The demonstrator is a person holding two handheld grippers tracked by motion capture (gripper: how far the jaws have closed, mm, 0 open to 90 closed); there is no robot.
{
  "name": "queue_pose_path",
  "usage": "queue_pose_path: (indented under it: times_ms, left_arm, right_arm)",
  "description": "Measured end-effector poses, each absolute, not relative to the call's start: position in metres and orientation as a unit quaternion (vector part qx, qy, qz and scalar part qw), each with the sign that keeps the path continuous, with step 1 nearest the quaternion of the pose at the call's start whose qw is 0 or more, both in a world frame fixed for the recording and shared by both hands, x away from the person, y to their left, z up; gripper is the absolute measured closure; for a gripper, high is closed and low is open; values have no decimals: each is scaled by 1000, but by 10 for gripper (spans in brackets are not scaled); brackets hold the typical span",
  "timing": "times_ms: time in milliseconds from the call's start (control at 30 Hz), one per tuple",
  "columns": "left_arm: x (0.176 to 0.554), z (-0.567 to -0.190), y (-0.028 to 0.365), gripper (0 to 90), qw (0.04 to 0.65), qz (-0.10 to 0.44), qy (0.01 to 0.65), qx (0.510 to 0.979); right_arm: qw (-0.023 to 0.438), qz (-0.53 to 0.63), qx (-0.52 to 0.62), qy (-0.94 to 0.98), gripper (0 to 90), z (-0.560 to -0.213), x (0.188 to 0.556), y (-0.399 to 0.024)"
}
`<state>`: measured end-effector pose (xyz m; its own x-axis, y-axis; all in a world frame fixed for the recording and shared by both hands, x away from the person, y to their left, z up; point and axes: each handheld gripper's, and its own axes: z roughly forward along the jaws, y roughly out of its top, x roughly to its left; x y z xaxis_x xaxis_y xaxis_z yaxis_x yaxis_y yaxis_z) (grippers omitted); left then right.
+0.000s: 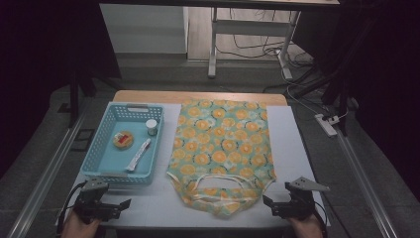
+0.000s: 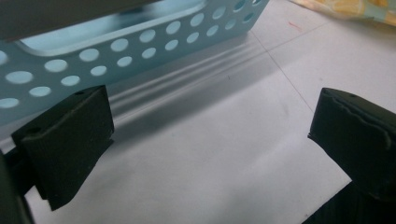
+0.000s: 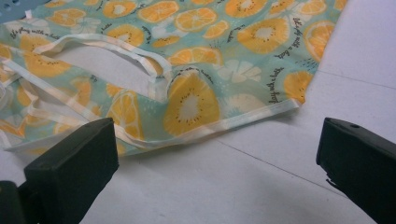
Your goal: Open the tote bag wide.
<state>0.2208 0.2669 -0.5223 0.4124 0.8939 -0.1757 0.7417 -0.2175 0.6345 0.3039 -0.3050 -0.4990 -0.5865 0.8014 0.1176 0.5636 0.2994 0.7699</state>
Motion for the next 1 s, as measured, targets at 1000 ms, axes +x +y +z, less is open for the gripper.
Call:
queue_pose_path:
  times_ms: [1000]
  left_arm:
    - [220, -522, 267, 0, 331, 118, 531, 771]
  right_arm:
    - [134, 401, 423, 802, 0, -500, 305, -303]
